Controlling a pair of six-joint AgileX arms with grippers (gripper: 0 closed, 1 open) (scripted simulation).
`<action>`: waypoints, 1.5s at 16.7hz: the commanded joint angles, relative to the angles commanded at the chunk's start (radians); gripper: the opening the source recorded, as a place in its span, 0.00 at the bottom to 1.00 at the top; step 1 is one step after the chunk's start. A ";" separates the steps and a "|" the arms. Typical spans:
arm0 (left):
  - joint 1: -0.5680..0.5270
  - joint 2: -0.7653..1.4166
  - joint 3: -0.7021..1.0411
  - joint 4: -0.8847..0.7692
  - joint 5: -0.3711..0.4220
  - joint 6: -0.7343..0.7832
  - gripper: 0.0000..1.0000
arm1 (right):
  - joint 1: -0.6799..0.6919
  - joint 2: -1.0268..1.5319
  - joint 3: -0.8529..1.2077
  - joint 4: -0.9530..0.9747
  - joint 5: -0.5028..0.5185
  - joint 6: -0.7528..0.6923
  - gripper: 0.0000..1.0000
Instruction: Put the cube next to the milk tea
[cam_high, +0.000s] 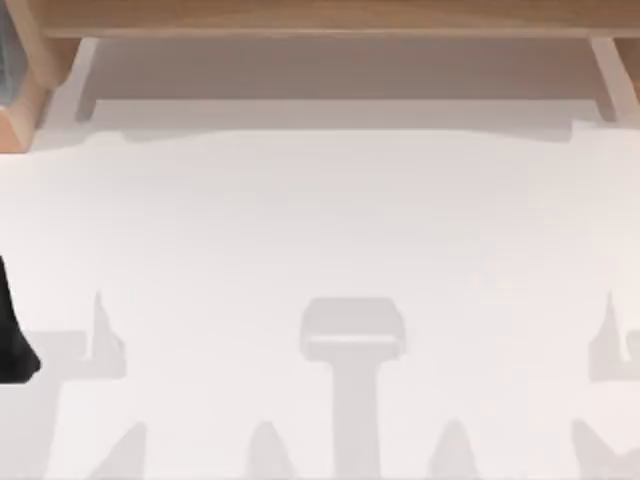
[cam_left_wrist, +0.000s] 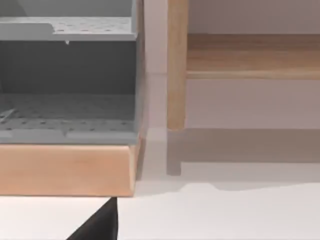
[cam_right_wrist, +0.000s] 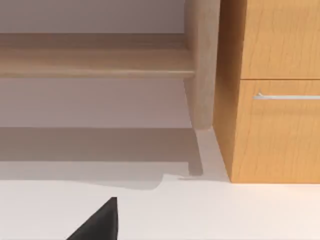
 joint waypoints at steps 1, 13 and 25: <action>0.000 0.000 0.000 0.000 0.000 0.000 1.00 | 0.000 0.000 0.000 0.000 0.000 0.000 1.00; 0.000 0.000 0.000 0.000 0.000 0.000 1.00 | 0.144 0.642 0.643 0.078 0.170 -0.007 1.00; 0.000 0.000 0.000 0.000 0.000 0.000 1.00 | 0.365 1.600 1.455 0.107 0.381 0.026 1.00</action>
